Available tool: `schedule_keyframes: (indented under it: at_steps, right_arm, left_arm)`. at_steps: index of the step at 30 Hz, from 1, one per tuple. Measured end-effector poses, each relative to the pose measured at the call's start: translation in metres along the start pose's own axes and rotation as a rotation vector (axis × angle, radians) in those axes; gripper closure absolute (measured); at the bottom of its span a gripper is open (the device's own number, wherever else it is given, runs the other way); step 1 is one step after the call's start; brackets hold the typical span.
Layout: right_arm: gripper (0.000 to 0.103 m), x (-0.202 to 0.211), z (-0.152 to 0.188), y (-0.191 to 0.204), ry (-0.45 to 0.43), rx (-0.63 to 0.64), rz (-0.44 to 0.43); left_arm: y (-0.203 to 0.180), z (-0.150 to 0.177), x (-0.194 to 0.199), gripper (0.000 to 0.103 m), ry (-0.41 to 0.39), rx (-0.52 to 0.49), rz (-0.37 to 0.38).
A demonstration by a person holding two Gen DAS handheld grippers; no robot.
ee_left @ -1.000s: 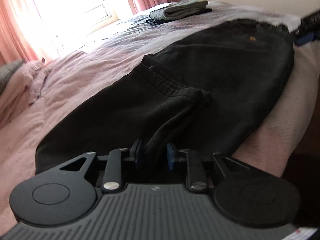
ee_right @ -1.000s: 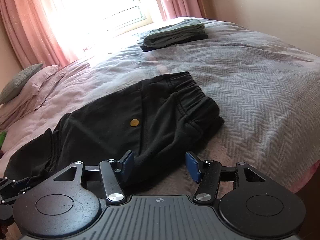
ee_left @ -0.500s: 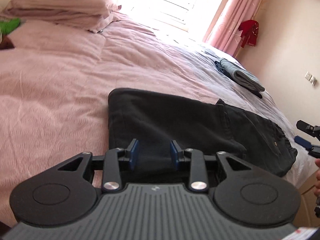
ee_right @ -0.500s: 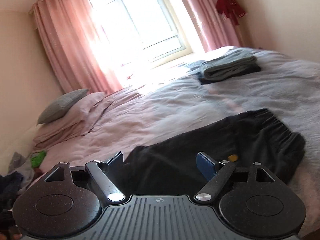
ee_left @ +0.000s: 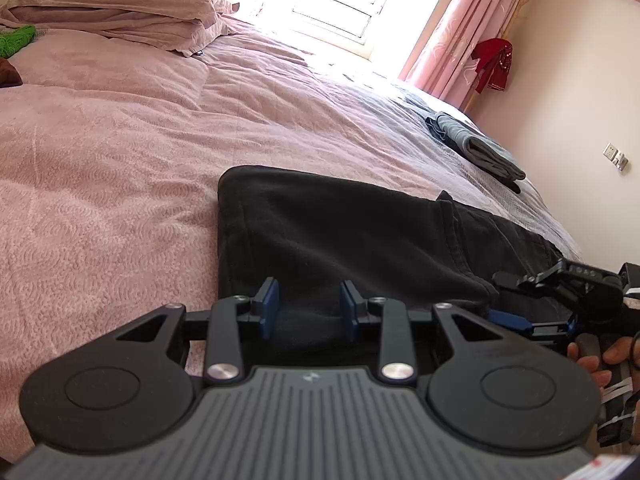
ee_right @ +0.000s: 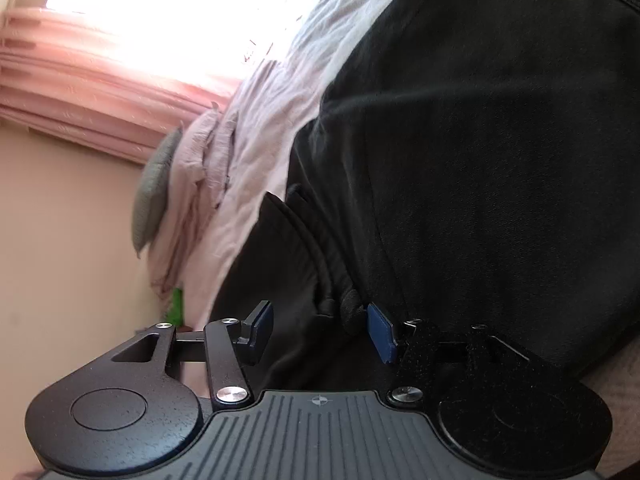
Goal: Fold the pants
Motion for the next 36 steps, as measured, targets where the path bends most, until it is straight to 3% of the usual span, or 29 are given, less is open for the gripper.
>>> schedule_keyframes:
  at_steps: [4,12,16,20,25,28,31,32,36]
  right_arm:
    - [0.055,-0.007,0.004,0.008,0.032,0.066,0.073]
    - [0.055,-0.022,0.006,0.011,0.014,0.061,0.099]
    - [0.058,-0.019,0.007,0.005,-0.085,0.017,0.009]
    - [0.06,-0.011,0.019,0.01,-0.194,0.106,-0.117]
    - [0.058,-0.023,0.038,0.012,-0.069,0.278,-0.015]
    - [0.05,-0.037,0.039,0.021,-0.021,0.305,0.016]
    - [0.05,-0.047,0.036,0.02,-0.04,0.269,0.021]
    - [0.051,-0.047,0.035,0.018,-0.058,0.244,0.013]
    - [0.079,-0.04,0.025,0.008,-0.178,0.148,-0.031]
  left_arm:
    - [0.0,-0.001,0.0,0.075,0.002,0.003,-0.001]
    - [-0.002,-0.003,-0.003,0.075,0.005,0.004,-0.006]
    - [-0.002,-0.003,-0.004,0.075,0.008,0.004,-0.012]
    - [-0.001,-0.003,-0.005,0.075,0.011,0.008,-0.018]
    - [-0.001,-0.003,-0.006,0.075,0.01,0.005,-0.022]
    - [-0.002,-0.004,-0.006,0.075,0.009,0.003,-0.028]
    - [-0.001,-0.004,-0.006,0.075,0.011,0.005,-0.027]
    - [-0.001,-0.005,-0.006,0.075,0.013,0.006,-0.027]
    - [-0.002,-0.006,-0.006,0.075,0.017,0.002,-0.025]
Point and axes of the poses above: each gripper's, at about its wrist camera, not at the fingertips, and x roughly against the way its jaws point, y to its left, z to its underside, the point moved 6 cm from there along -x, roughly the way its jaws point, and after that the axes turned 7 degrees about -z, right-handed, at the moved point
